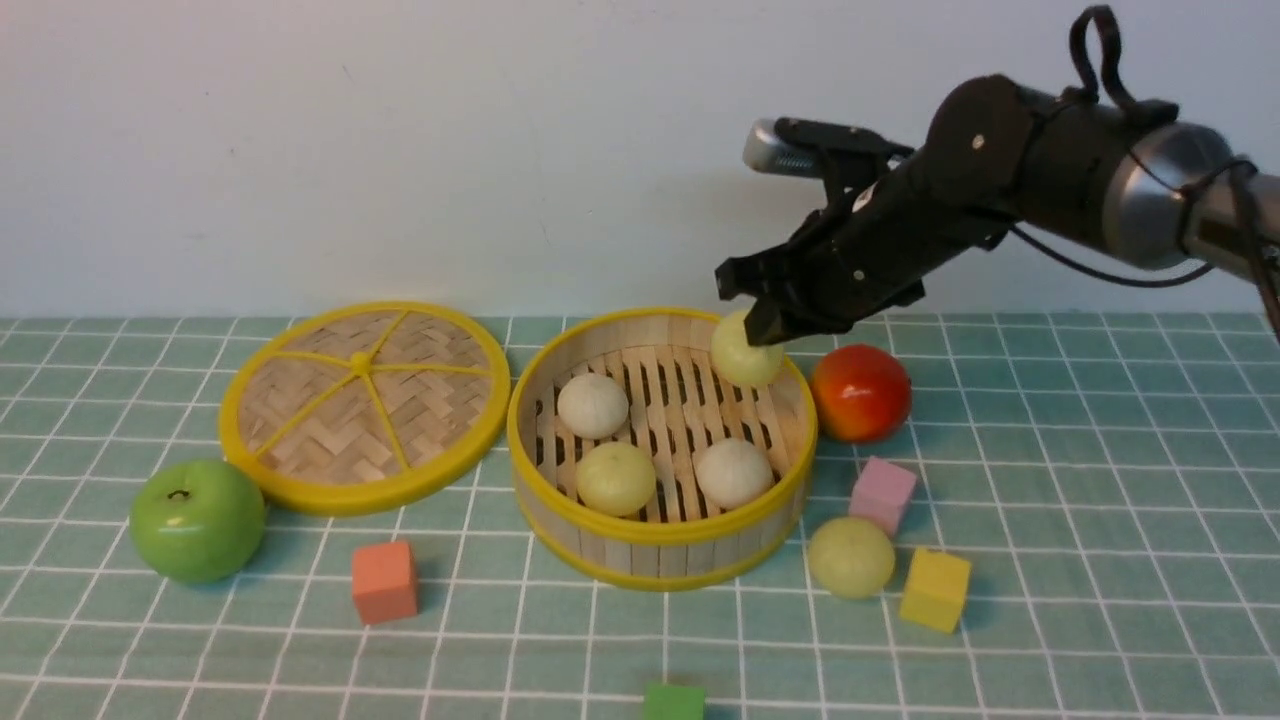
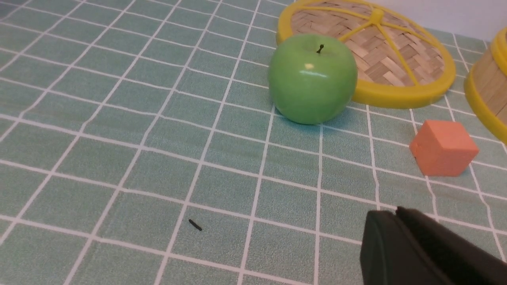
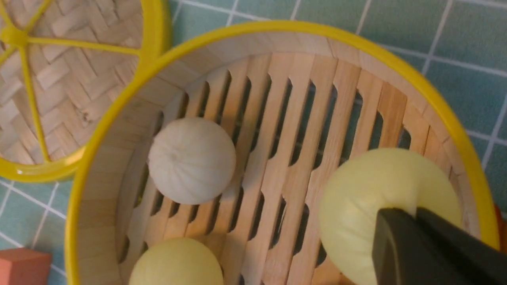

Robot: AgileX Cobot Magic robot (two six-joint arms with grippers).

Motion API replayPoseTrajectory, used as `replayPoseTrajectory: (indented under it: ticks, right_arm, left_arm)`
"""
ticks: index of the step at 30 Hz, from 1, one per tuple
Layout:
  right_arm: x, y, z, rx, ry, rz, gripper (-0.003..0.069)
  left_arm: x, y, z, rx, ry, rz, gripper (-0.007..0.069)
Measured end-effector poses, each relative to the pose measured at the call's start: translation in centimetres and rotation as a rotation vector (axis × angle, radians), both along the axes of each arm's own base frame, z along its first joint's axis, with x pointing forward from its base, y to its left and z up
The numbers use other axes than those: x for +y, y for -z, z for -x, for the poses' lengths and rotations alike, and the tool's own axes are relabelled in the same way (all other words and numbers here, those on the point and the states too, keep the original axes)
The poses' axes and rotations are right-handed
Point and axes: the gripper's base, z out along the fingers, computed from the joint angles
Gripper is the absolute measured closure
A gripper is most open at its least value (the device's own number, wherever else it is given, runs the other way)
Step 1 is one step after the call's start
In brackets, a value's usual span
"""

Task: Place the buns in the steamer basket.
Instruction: Use the right arm to put the steamed stuffed bun into the steamer

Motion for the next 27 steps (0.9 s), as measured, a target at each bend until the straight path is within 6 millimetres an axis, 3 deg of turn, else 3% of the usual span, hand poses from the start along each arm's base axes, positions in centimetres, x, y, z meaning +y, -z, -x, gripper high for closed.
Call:
replayPoseTrajectory:
  ticks: [13,17,22,27]
  right_arm:
    - [0.2,3.2,-0.5,0.070,-0.006,0.029,0.0652]
    - [0.2,3.3,-0.5,0.073,-0.007,0.032,0.0639]
    - [0.0,3.1,-0.4,0.071,-0.021,0.057,0.0557]
    - [-0.7,0.8,0.4,0.043,-0.050,0.122,0.0393]
  left_arm:
    - [0.1,0.0,0.0,-0.001,-0.001,-0.019,0.0568]
    - [0.1,0.0,0.0,-0.001,-0.001,-0.019,0.0568]
    - [0.1,0.0,0.0,-0.001,-0.001,-0.020,0.0568]
    - [0.1,0.0,0.0,-0.001,-0.001,-0.020,0.0564]
